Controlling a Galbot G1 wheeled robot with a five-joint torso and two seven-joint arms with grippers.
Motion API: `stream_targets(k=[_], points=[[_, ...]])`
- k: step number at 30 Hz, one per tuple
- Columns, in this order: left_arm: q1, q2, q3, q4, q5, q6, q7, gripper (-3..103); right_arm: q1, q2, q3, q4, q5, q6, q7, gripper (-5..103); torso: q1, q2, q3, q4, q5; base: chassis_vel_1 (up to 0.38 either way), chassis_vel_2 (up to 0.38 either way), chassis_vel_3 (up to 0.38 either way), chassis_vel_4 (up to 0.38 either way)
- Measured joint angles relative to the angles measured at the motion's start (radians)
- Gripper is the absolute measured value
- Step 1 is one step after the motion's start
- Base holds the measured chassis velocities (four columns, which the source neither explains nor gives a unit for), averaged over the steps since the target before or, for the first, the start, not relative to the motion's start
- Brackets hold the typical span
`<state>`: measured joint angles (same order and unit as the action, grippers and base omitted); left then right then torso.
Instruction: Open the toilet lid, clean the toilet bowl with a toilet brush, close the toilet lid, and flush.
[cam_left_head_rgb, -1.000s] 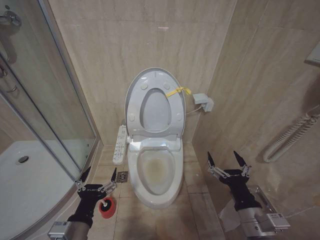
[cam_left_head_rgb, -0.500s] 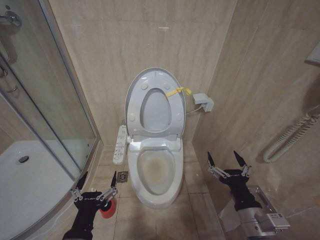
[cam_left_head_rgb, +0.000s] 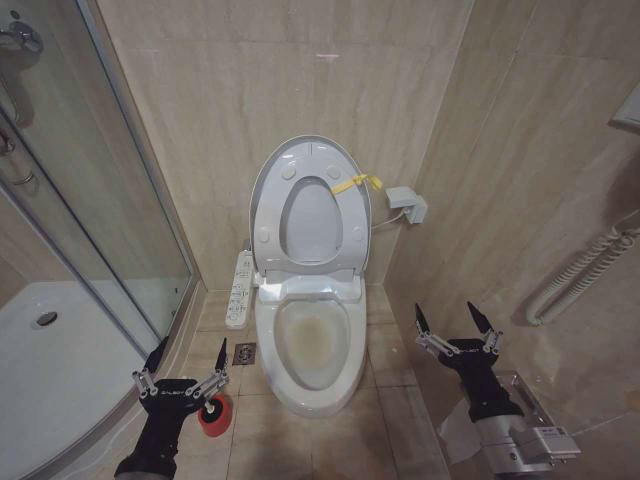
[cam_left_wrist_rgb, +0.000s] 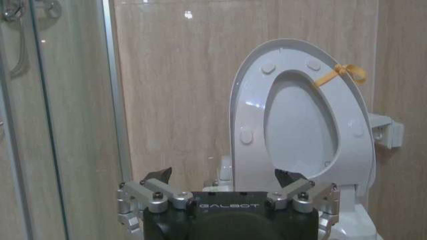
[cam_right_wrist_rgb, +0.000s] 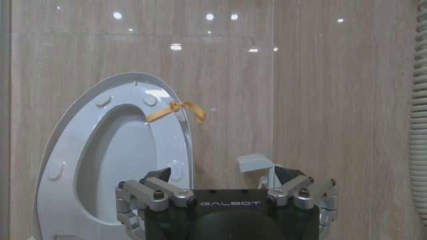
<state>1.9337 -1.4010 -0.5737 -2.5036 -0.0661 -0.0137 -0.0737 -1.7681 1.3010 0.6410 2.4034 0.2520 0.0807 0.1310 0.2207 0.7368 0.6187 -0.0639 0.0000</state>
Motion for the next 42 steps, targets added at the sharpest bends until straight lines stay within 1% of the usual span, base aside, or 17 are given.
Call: stream_targets(k=[6, 42], points=[[0.005, 0.002, -0.014, 0.001, 0.007, 0.0, 0.01, 100, 0.0, 0.0, 0.0, 0.0, 0.0, 0.0, 0.0, 100, 0.0, 0.0, 0.0, 0.0, 0.0, 0.0, 0.0, 0.0, 0.0], [0.005, 0.003, -0.014, 0.004, 0.006, 0.0, 0.01, 100, 0.0, 0.0, 0.0, 0.0, 0.0, 0.0, 0.0, 100, 0.0, 0.0, 0.0, 0.0, 0.0, 0.0, 0.0, 0.0, 0.0]])
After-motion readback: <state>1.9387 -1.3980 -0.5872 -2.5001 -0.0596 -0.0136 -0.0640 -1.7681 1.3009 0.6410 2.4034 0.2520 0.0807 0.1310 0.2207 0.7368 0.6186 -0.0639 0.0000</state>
